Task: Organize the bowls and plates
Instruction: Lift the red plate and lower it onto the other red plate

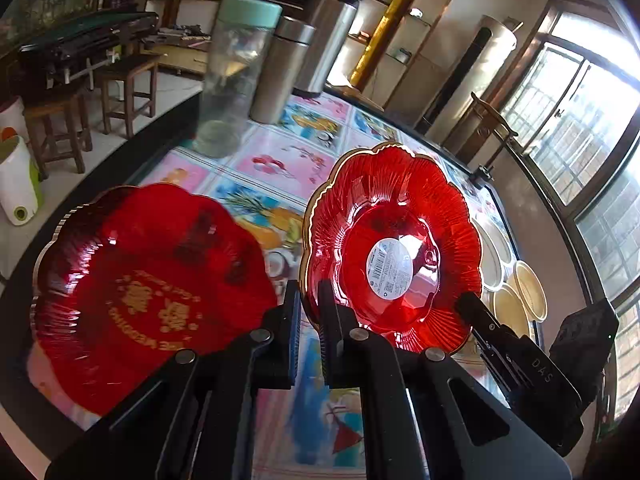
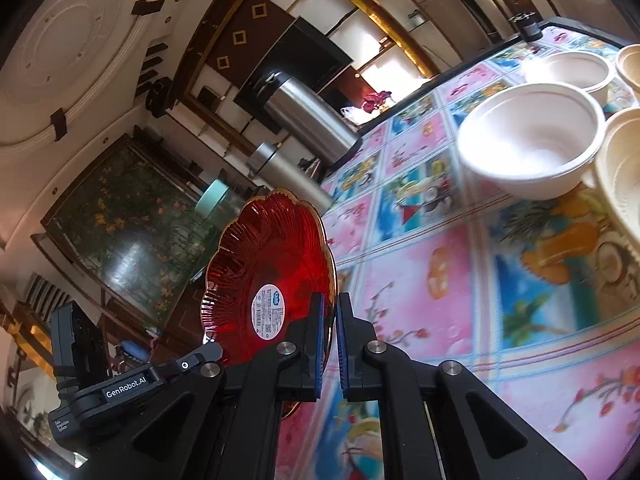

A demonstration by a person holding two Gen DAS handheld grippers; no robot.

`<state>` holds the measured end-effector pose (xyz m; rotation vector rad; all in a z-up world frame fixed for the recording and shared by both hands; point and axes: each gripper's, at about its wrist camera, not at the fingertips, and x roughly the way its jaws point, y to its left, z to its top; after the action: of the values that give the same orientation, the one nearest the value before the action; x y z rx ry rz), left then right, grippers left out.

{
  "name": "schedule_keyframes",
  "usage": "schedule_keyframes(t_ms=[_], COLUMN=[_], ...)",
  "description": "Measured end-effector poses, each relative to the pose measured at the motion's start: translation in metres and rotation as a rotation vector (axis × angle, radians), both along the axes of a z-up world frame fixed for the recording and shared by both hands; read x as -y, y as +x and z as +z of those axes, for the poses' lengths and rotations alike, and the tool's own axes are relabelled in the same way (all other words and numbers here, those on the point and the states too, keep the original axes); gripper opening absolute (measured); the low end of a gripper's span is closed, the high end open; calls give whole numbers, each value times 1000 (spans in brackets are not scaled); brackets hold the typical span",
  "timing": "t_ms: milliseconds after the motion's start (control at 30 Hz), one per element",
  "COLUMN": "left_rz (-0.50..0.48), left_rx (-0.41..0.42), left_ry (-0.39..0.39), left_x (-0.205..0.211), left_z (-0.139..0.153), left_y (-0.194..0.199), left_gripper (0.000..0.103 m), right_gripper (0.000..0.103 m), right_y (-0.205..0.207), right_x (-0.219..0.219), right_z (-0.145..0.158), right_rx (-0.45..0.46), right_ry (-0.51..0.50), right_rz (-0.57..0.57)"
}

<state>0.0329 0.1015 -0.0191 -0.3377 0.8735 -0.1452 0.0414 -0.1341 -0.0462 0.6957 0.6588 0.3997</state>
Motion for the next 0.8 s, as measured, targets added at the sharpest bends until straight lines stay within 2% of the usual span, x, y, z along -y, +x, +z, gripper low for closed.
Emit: schedule_keyframes(t_ms=[133,267,500,700,800], left_rz=[76,139,217,207,184], left_rx=[30,19,-47,-102,-112], left_ry=[10,18,82,127,145], left_x=[-45,-82,-111,-118,-116], left_z=[5,-1,-30,-50,-56], left_y=[-26,-43,-37,-24,-20], left_gripper=[6,7,8,10,10], right_gripper=[6,6,6,7,8], right_y=[-1,-1,9,13,10], right_x=[-48,-97,-163,-180,-182], right_z=[5,4,-11,-27,-29], right_rx=[0,-20,-67,-90,-57], right_ry=[-15,-74,-192,-274,-344], right_rz=[84,164,233,236,218])
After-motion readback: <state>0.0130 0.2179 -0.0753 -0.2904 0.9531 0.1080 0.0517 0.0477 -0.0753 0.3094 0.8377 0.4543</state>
